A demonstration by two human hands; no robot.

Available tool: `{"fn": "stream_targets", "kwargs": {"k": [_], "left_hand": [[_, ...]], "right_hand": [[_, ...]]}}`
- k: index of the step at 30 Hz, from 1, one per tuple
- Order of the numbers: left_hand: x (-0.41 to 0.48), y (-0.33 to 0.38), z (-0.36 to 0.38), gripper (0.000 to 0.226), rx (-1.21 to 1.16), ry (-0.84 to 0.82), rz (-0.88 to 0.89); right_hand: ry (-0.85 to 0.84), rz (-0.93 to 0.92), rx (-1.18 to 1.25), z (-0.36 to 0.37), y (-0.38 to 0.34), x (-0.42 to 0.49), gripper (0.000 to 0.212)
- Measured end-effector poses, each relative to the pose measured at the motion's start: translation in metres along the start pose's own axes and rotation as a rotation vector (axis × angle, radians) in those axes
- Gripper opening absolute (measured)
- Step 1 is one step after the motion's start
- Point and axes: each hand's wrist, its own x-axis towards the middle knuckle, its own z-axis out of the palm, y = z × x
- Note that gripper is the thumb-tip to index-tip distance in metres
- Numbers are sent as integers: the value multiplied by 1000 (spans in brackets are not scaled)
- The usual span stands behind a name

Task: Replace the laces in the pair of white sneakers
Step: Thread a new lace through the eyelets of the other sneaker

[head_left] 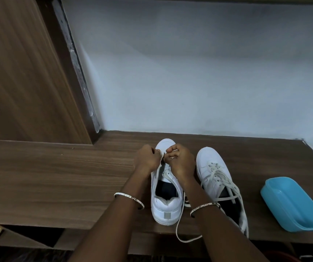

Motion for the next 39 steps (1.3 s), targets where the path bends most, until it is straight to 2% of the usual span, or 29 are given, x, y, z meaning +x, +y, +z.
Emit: {"fn": "stream_targets", "kwargs": {"k": [5,8,12,16,20,23,26,30,32,34,37,39], "left_hand": [[-4,-5,-7,33,-535,36,-97],[-10,-3,-23,30,-745,106,-176],[-10,3,-60,19,-1037,110,-293],[-12,12,-111,18,-1276,148,-300],[-17,19,-155,33,-1466,180,-256],[-17,15,-180,20,-1573,247,-243],[-17,6,-188,21,-1399,296,-211],[-26,3,-164,15,-847,154,-129],[-37,12,-147,15,-621,101,17],[-47,23,-127,13,-424,-56,190],[-55,36,-94,32,-83,-256,401],[-55,42,-81,24,31,-268,472]], "right_hand": [[-40,-76,-48,-9,-3,-3,22],[-90,-84,-72,-18,-7,-3,18],[-171,-29,-71,-31,-7,-4,17],[-209,26,-27,-50,-13,-9,12],[-216,32,-11,-67,-21,-12,10],[-194,45,-7,-76,-28,-14,10],[-185,45,12,-81,-33,-14,10],[-212,39,46,-82,-48,-17,12],[-246,8,53,-82,-60,-21,13],[-286,-33,59,-82,-75,-24,14],[-312,-97,-12,-83,-90,-27,13],[-289,-110,-61,-87,-93,-26,7]]}}
